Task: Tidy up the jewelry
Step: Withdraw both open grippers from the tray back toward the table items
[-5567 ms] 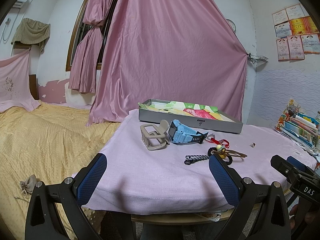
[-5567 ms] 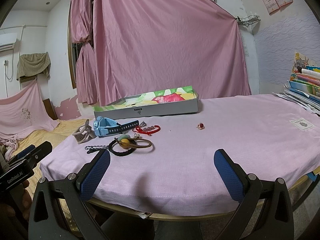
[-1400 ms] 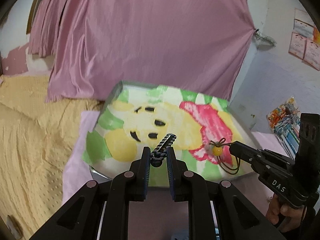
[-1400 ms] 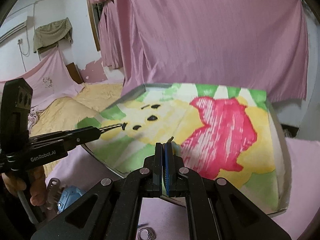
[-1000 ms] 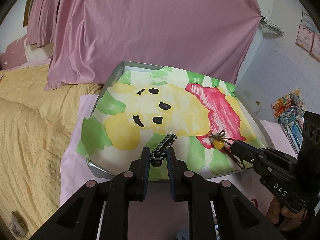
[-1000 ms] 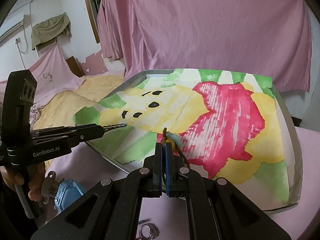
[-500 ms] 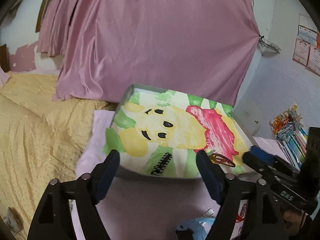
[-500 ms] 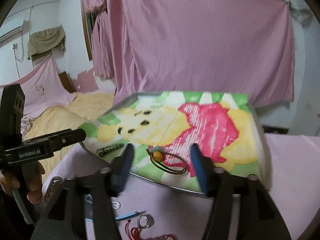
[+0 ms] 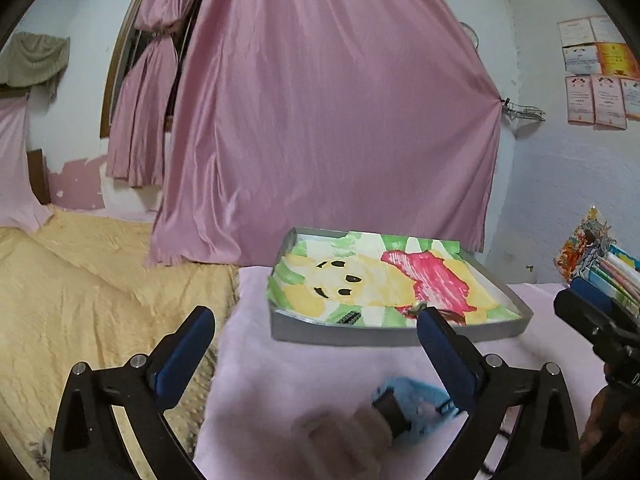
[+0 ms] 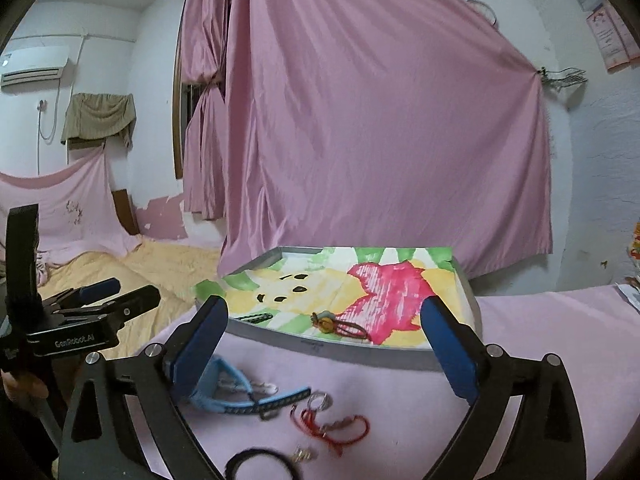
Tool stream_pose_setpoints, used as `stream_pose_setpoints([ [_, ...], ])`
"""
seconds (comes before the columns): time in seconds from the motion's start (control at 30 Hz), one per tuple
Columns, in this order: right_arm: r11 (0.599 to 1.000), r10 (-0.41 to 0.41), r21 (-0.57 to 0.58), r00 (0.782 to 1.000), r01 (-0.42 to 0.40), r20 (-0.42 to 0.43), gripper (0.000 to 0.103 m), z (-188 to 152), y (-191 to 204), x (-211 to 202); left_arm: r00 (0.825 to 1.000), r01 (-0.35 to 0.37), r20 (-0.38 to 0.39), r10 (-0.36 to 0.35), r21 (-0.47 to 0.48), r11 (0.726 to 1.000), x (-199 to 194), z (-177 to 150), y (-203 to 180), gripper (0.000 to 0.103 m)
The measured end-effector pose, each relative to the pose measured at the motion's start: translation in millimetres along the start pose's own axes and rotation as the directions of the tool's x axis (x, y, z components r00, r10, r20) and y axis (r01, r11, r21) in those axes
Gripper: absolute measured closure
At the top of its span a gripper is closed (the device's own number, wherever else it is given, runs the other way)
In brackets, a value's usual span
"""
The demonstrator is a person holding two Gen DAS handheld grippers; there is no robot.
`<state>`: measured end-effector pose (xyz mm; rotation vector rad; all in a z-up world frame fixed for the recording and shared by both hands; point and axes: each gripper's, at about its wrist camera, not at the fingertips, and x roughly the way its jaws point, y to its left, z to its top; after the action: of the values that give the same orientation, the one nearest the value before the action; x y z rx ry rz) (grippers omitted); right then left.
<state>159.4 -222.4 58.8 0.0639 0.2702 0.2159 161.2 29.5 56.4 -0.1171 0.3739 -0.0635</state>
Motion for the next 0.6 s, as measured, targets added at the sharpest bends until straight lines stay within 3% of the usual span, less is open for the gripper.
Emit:
stream_pose_setpoints([
  [0.3,0.999,-0.009,-0.046,0.999,0.01,0.041,0.008,-29.2,25.4,-36.9,0.998,-0.01,0.059,0.01,0.011,1.0,-38.6,-26.8,10.3,0.001],
  [0.6,0.998,0.002,-0.068,0.998,-0.006,-0.057,0.008,-59.4,36.8,-39.8,1.0,-0.024,0.005,0.024,0.027,0.999,-45.5,-52.7,18.5,0.001],
])
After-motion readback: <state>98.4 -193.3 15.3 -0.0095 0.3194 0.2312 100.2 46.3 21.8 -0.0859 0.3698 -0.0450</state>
